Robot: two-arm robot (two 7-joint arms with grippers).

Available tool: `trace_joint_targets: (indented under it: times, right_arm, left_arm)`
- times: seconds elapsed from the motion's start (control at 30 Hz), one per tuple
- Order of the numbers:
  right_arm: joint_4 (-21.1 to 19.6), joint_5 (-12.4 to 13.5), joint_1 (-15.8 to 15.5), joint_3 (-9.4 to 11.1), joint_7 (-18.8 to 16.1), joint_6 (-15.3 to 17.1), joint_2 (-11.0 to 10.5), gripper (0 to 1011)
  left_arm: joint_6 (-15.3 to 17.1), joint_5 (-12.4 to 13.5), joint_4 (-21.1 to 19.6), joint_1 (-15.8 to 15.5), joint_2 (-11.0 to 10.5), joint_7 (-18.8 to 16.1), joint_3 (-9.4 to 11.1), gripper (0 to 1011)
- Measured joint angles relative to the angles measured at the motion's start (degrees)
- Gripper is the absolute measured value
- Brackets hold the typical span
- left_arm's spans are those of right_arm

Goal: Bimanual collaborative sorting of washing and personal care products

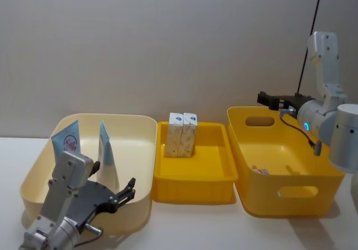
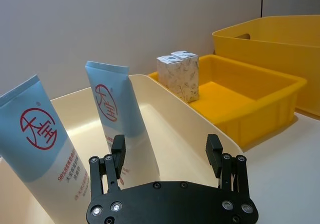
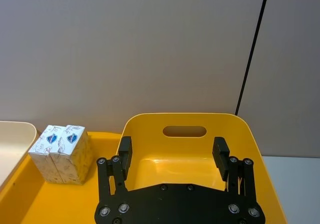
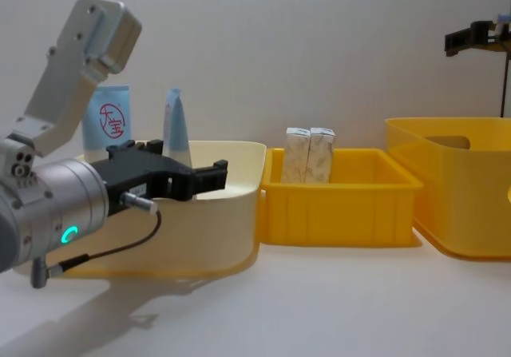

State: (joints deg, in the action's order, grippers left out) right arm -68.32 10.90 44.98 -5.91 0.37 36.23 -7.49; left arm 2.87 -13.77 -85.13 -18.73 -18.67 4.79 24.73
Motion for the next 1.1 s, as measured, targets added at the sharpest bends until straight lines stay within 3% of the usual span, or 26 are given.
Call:
trace_joint_targets:
  times: [1.1]
  right_arm:
    - [0.0,0.0,0.0,0.0,0.0,0.0,0.0,1001]
  left_arm:
    - [2.4,-2.5,7.3,-5.7,2.8,4.8,-2.5,1003]
